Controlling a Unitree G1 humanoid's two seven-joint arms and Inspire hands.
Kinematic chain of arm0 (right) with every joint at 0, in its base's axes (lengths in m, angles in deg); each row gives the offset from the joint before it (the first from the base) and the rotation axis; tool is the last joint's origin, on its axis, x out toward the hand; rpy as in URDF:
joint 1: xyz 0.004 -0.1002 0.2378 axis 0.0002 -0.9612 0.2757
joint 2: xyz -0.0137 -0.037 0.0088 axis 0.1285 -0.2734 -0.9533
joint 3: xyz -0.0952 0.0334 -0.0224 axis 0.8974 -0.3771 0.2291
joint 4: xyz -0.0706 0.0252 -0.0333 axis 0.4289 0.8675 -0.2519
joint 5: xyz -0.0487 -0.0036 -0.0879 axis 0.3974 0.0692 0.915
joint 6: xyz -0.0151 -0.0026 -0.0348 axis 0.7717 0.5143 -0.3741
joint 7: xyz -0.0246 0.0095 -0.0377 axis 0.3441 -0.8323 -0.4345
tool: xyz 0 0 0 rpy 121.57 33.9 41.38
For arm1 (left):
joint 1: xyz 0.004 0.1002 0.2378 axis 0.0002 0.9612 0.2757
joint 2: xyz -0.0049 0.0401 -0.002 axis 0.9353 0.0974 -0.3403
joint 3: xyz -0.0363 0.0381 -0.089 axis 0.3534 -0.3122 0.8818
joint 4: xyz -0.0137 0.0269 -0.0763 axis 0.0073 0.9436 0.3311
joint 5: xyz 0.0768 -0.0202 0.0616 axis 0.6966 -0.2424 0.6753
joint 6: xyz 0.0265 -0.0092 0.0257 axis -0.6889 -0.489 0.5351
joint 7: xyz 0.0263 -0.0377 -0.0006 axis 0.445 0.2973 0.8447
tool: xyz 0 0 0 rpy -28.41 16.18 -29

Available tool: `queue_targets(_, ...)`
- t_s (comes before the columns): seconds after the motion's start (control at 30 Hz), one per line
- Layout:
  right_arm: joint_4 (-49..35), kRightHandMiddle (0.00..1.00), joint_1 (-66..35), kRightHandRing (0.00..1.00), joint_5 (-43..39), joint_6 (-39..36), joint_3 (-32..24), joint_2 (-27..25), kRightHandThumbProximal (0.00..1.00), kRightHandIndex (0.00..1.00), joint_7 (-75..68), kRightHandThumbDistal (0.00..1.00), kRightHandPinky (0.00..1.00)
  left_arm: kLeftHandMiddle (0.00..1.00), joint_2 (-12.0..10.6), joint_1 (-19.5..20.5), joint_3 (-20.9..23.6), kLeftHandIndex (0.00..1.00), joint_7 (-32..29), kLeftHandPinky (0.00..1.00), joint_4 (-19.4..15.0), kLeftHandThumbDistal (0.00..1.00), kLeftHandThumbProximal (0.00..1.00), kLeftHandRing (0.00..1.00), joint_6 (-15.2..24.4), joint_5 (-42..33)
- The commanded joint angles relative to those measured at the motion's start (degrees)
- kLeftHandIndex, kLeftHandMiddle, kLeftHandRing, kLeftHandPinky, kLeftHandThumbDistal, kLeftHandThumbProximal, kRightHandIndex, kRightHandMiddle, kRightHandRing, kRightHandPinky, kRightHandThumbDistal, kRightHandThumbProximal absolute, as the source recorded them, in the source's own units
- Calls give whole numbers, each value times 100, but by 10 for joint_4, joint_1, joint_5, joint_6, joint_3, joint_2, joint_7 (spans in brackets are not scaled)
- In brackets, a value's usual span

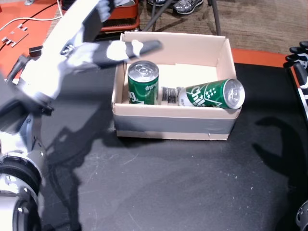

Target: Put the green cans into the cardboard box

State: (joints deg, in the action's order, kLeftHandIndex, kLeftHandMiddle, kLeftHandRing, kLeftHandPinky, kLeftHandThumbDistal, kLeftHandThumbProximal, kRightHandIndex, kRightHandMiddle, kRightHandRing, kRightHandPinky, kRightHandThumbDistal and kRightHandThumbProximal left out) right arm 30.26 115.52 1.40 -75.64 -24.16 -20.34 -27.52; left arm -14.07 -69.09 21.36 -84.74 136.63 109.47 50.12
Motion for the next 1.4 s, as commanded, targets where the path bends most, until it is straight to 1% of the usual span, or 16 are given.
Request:
queue_targets(0.0,0,45,-3,52,0,1,1,-3,33,42,2,98,54,100,-29,28,23,100,-38,95,-11,86,49,100,-1,-40)
queue_targets(0.03,-1,45,-4,52,1,0,1,-3,33,42,2,98,54,100,-38,34,32,100,-56,96,-14,81,50,100,6,-53)
queue_targets(0.13,-3,45,-6,52,-1,-1,0,-4,33,42,6,99,54,99,-64,52,59,99,-100,95,-34,82,49,98,7,-98)
queue_targets(0.2,-3,45,-7,52,-3,0,-1,-5,33,42,9,98,54,99,-78,64,79,100,-163,94,-54,79,50,98,-21,-143)
queue_targets(0.27,-3,45,-7,52,-4,2,-2,-5,33,42,11,98,54,96,-91,78,95,98,-207,92,-75,81,48,95,-42,-180)
queue_targets(0.3,-2,45,-7,51,-4,3,-3,-6,32,42,12,98,54,95,-96,86,100,97,-227,91,-88,80,45,94,-54,-195)
queue_targets(0.37,0,45,-5,51,-4,6,-3,-7,32,42,14,100,53,94,-102,103,105,98,-258,89,-114,85,36,93,-89,-218)
queue_targets(0.53,3,45,-6,51,3,5,-1,-8,32,42,7,100,53,93,-110,123,104,96,-279,87,-156,95,32,92,-122,-237)
queue_targets(0.63,2,45,-6,51,3,1,-1,-7,32,42,4,99,53,94,-105,126,99,96,-290,88,-156,90,36,93,-120,-228)
queue_targets(0.73,0,45,-6,52,2,1,-1,-6,33,42,5,99,53,92,-103,124,102,94,-296,87,-152,93,34,92,-119,-229)
queue_targets(0.87,-2,45,-9,52,6,-3,1,-6,33,42,-1,99,53,93,-106,128,101,95,-289,87,-149,93,32,91,-132,-228)
queue_targets(1.0,-6,44,-9,51,4,-1,2,-5,31,41,-1,100,53,92,-110,129,101,95,-290,89,-146,89,40,92,-122,-225)
queue_targets(1.1,-9,44,-11,51,1,-1,1,-4,30,41,3,98,53,92,-112,125,107,93,-294,89,-142,95,49,93,-118,-232)
queue_targets(1.13,-9,44,-12,51,-2,1,0,-3,30,41,6,98,53,92,-110,126,107,93,-289,89,-143,98,46,93,-125,-231)
queue_targets(1.23,-10,44,-13,51,-3,1,0,-3,31,41,9,99,53,93,-106,125,106,93,-282,87,-146,97,41,92,-137,-231)
queue_targets(1.37,-12,45,-13,51,-5,2,-1,-1,29,42,12,97,53,92,-101,124,108,93,-276,85,-147,100,41,91,-137,-231)
